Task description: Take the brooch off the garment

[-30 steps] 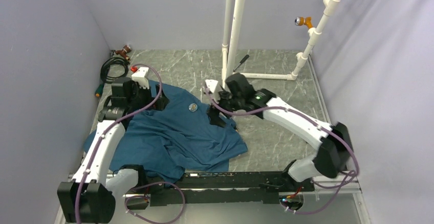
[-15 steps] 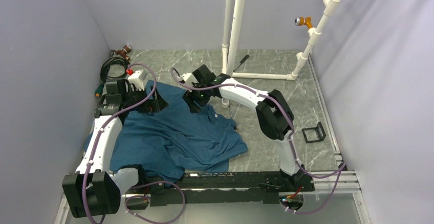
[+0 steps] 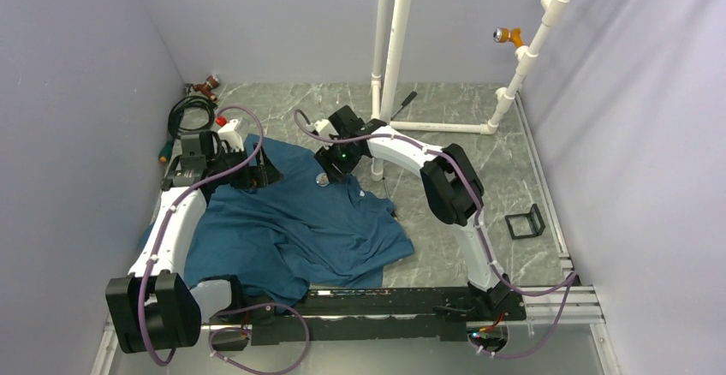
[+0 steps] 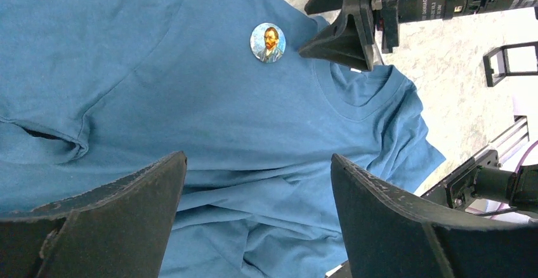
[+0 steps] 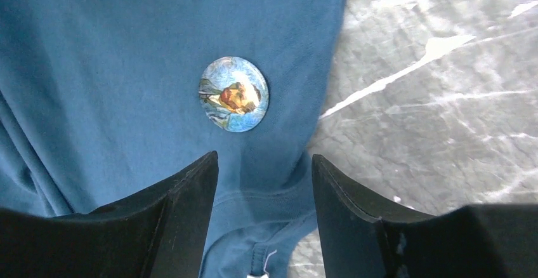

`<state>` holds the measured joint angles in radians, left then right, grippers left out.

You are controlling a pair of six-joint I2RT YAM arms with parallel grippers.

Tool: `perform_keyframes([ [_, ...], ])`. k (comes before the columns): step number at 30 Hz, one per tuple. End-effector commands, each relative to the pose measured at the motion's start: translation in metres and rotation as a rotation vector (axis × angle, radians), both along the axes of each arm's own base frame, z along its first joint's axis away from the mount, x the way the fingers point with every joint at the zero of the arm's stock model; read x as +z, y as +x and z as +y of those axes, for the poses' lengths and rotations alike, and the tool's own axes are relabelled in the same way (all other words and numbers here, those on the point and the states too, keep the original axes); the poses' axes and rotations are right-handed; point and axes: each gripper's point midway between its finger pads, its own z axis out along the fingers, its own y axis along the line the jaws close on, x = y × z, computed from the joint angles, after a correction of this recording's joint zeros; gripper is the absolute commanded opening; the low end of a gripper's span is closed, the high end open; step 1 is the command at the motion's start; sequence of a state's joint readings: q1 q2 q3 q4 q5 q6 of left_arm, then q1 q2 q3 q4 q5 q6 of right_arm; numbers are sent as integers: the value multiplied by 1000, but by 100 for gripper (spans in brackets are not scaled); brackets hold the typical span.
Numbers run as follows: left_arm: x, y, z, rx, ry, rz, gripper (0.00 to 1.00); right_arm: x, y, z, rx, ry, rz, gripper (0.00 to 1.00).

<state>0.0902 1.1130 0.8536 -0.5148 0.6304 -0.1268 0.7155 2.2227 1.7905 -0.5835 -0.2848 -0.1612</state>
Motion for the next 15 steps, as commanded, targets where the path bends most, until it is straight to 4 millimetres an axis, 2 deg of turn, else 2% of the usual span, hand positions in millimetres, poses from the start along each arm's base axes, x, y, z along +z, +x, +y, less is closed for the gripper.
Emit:
perform_keyframes([
  [1, 19, 17, 2, 23, -10, -60, 88, -4, 2, 4, 30, 15, 29, 57],
  [4, 16, 19, 3, 28, -12, -53, 86, -5, -4, 9, 56, 50, 71, 54],
  [6, 12, 20, 2, 28, -16, -40, 84, -5, -8, 13, 73, 72, 92, 47],
  [10, 4, 21, 2, 21, -17, -21, 78, 0, -18, 18, 120, 111, 153, 16],
  [14, -7, 20, 1, 6, -15, -27, 72, 32, -27, 28, 169, 221, 166, 0],
  [15, -10, 20, 0, 2, -20, -27, 71, 41, -31, 30, 184, 254, 169, 0],
])
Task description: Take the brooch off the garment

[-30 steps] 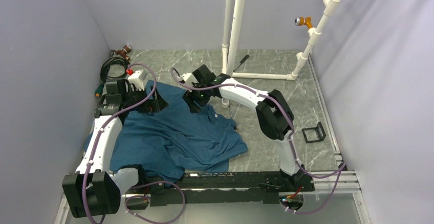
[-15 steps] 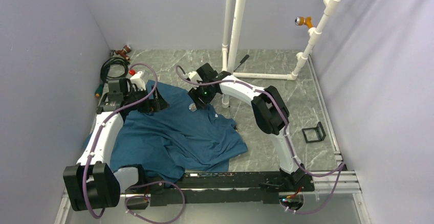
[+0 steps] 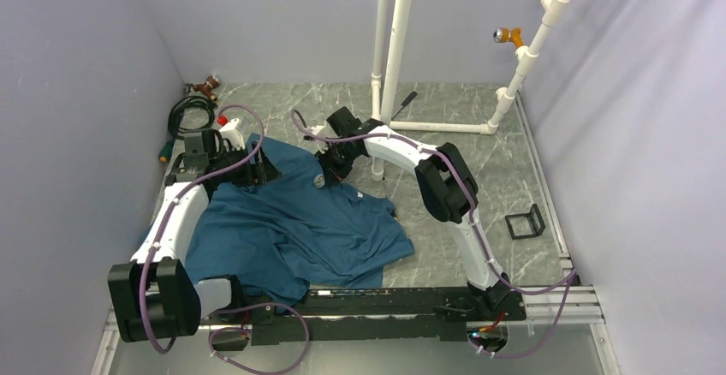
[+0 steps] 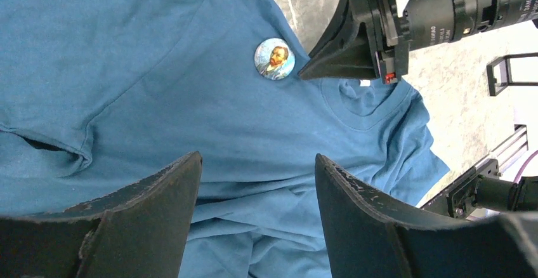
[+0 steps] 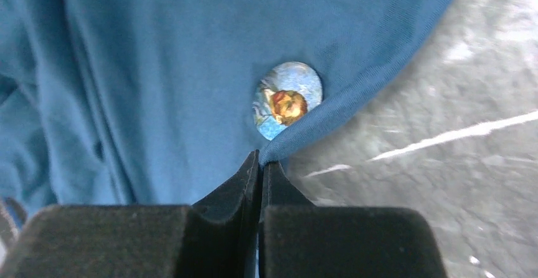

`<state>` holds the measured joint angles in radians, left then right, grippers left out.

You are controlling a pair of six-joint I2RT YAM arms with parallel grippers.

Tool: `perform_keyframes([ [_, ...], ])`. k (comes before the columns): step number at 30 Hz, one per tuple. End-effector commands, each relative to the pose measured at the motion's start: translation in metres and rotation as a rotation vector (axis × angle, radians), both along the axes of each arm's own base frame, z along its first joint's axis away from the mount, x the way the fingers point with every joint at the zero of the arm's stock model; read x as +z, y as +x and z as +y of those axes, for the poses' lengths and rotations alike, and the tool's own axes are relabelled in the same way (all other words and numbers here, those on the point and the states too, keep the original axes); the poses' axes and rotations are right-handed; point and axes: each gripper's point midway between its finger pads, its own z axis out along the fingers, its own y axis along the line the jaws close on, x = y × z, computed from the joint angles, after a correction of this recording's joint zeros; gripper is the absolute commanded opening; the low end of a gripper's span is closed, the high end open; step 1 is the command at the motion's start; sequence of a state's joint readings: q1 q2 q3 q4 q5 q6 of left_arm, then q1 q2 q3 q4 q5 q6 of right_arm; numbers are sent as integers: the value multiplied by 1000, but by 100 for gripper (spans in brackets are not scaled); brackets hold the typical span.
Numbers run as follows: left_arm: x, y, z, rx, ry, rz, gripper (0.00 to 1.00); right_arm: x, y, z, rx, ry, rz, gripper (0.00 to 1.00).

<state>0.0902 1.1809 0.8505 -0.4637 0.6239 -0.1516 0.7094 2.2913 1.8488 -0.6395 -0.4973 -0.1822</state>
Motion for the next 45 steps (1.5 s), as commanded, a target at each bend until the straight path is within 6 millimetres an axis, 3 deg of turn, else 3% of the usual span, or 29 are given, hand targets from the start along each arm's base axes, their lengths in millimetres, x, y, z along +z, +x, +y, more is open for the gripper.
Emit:
perform_keyframes([
  [1, 0, 7, -3, -18, -15, -58, 70, 61, -11, 15, 75, 208, 28, 0],
  [5, -15, 6, -9, -30, -64, -16, 66, 90, -23, 28, 104, 322, 58, 0],
  [8, -28, 7, -12, -33, -89, 20, 64, 91, -21, 37, 89, 348, 76, 0],
  [13, -44, 11, -16, -49, -123, 80, 63, 75, -18, 48, 84, 338, 90, 0],
  [19, -58, 24, -16, -59, -131, 120, 48, 35, -7, 45, 46, 257, 86, 0],
  [25, -65, 31, -26, -117, -136, 124, 40, 23, 0, 47, 29, 241, 81, 0],
  [34, -70, 37, -61, -259, -136, 103, 49, 12, 12, 37, -16, 205, 68, 0],
  [45, -77, 53, -73, -273, -169, 50, 57, 10, 26, 31, -79, 219, 88, 0],
])
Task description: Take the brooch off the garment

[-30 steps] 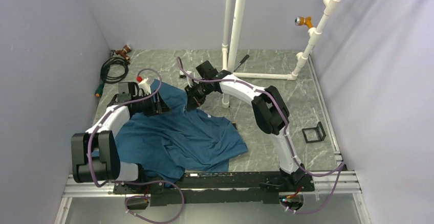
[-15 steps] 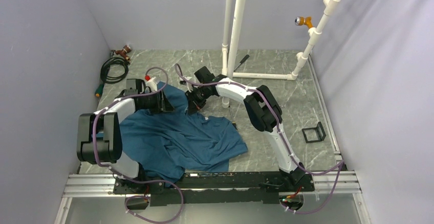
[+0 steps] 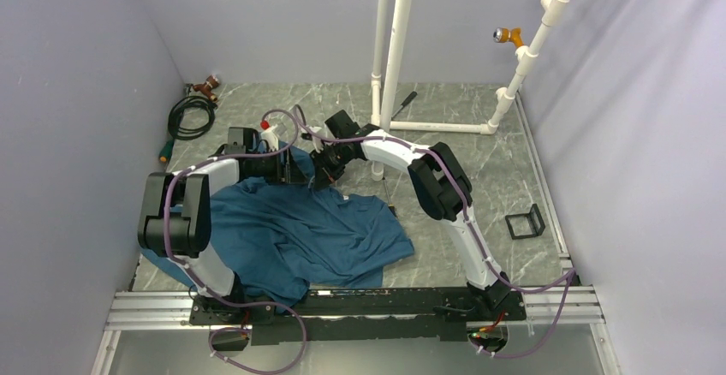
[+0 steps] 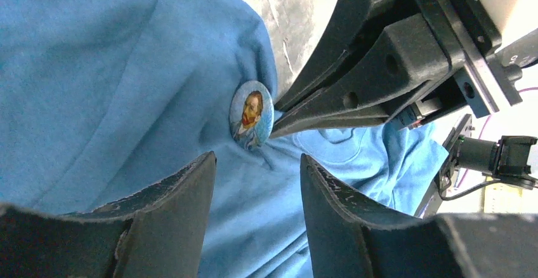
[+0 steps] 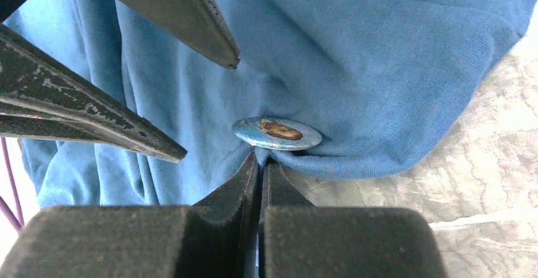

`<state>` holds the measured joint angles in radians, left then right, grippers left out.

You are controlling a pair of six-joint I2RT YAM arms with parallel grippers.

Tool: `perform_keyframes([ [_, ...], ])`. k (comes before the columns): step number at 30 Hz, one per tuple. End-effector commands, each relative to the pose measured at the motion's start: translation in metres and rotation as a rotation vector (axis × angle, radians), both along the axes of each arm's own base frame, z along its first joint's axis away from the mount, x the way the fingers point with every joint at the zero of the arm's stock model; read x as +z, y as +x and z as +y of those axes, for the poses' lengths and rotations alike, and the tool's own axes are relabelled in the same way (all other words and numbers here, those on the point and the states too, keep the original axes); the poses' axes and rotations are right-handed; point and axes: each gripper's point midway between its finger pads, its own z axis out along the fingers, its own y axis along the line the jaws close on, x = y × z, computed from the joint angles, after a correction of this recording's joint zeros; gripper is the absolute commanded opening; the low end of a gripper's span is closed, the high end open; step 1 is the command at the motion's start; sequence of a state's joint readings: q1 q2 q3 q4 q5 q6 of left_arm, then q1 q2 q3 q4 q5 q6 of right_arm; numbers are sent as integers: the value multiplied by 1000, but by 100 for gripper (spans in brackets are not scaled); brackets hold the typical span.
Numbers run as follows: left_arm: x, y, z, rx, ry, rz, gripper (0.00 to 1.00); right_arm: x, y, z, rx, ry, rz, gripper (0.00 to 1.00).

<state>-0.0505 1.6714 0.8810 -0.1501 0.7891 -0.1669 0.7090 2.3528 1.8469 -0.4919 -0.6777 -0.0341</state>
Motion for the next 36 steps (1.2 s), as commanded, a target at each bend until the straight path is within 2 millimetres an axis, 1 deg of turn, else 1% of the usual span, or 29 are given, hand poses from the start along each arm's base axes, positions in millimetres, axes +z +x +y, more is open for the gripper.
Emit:
perform_keyframes([
  [1, 14, 18, -9, -24, -58, -113, 57, 13, 38, -5, -92, 48, -31, 0],
  [4, 16, 19, -11, -15, -84, -163, 58, 12, 43, -9, -109, 57, -16, 0],
  [10, 7, 23, -10, -3, -76, -212, 56, 8, 50, -14, -124, 65, 4, 0],
  [17, 6, 29, -14, -4, -82, -217, 50, 9, 47, -14, -112, 80, 24, 0],
  [23, 1, 38, -11, 27, -60, -199, 45, 9, 45, -16, -108, 77, 25, 0],
  [27, -1, 40, -12, 23, -67, -189, 36, 9, 45, -17, -110, 69, 19, 0],
  [29, -2, 41, -13, 23, -69, -186, 28, 9, 45, -18, -109, 67, 12, 0],
  [34, -6, 44, -17, 17, -51, -172, 13, 18, 44, -18, -101, 85, -4, 0],
  [36, -7, 45, -18, 19, -42, -167, 12, 23, 45, -18, -104, 95, -13, 1],
])
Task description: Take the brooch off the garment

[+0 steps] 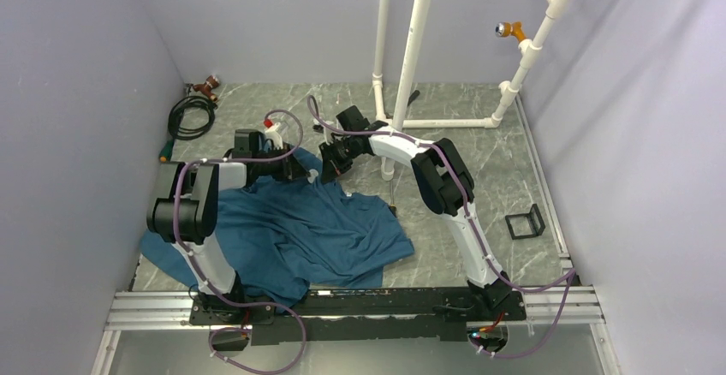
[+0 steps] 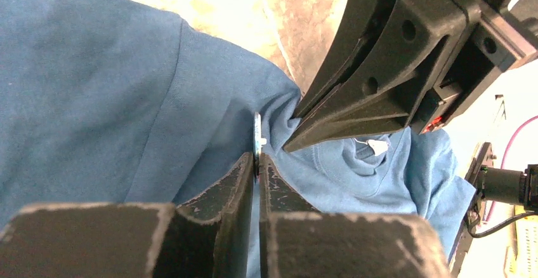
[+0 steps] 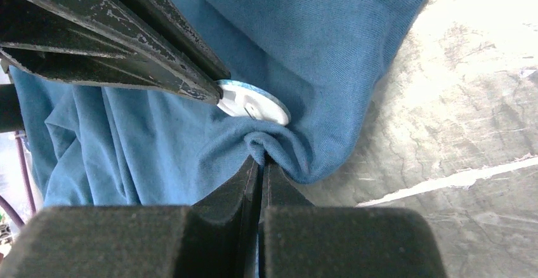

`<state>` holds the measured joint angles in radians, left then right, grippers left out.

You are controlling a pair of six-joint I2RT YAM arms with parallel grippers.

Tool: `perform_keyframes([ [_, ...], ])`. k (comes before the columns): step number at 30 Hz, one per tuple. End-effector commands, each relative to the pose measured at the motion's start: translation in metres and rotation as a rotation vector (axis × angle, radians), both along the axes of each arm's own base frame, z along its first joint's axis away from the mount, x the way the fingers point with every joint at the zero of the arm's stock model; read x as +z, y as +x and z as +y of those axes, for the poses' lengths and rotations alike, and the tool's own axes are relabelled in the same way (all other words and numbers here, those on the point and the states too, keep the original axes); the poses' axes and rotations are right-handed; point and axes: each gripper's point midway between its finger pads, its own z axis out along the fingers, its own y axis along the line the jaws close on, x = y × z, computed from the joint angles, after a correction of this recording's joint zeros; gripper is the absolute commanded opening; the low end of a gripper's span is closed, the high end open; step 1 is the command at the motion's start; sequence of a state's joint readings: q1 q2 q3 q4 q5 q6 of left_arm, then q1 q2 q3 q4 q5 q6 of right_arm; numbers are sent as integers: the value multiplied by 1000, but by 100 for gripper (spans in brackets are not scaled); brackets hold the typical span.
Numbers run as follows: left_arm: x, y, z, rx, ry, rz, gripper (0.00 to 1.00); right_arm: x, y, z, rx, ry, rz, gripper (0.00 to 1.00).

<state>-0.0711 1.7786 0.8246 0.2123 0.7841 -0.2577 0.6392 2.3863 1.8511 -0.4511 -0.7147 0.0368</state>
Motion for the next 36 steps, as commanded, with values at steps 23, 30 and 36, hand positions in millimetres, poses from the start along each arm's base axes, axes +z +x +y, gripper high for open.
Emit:
perform_keyframes([
  [23, 30, -2, -13, -129, 11, -86, 0, 82, 15, -4, -14, 235, -240, 47],
  [30, 42, -14, -14, -211, 6, -115, 0, 86, 1, -8, 39, 272, -279, 57],
  [36, 47, -25, -11, -292, 46, -132, 0, 93, -1, -2, 90, 294, -340, 64],
])
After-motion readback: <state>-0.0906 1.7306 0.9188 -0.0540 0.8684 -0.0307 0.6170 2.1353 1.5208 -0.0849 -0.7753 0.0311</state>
